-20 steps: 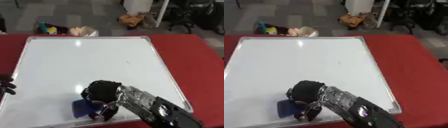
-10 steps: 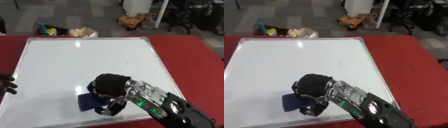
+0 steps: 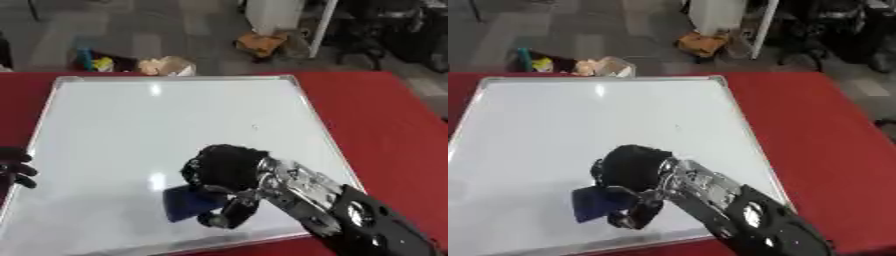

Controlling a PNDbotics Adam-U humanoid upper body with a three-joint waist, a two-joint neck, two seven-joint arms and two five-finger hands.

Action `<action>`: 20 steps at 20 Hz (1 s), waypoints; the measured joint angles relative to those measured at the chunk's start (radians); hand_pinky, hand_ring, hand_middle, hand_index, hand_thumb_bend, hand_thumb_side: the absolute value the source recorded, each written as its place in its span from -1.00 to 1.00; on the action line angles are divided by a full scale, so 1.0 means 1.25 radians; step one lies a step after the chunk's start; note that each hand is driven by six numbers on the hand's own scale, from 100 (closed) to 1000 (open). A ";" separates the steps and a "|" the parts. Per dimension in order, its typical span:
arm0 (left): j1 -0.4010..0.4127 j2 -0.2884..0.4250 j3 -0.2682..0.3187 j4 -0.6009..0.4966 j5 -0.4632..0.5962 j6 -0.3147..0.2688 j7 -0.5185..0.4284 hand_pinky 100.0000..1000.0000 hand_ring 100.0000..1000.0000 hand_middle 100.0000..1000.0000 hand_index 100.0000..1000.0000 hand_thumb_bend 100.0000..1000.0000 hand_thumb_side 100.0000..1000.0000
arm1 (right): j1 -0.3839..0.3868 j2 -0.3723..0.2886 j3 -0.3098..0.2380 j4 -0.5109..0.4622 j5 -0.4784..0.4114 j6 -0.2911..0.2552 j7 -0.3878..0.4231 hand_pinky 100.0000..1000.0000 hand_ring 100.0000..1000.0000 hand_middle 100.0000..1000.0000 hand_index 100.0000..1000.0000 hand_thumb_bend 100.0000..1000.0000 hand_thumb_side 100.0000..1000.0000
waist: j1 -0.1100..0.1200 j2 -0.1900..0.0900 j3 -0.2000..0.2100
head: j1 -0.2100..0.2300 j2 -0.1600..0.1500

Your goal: Wipe the whiteboard clean with a brush.

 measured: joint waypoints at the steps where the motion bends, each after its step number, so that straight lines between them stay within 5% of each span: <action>1: 0.000 0.000 0.000 0.000 0.000 0.000 0.000 -0.16 -0.02 0.02 0.23 0.33 0.81 | 0.003 -0.012 -0.018 0.003 0.001 0.011 -0.007 0.30 0.06 -0.02 -0.57 -0.60 -0.70 | 0.000 0.000 0.002 | 0.000 0.000; 7: 0.000 0.000 0.000 0.000 0.000 0.000 0.000 -0.16 -0.02 0.02 0.23 0.33 0.81 | 0.015 -0.038 -0.075 0.004 0.000 0.055 -0.017 0.30 0.05 -0.02 -0.57 -0.61 -0.70 | 0.000 0.001 0.003 | 0.000 -0.001; 20: -0.001 0.000 0.000 0.000 0.000 0.000 0.001 -0.16 -0.02 0.02 0.23 0.34 0.81 | 0.016 -0.041 -0.105 0.043 -0.007 0.086 -0.033 0.28 0.03 -0.04 -0.59 -0.70 -0.74 | 0.003 0.003 0.007 | 0.000 -0.001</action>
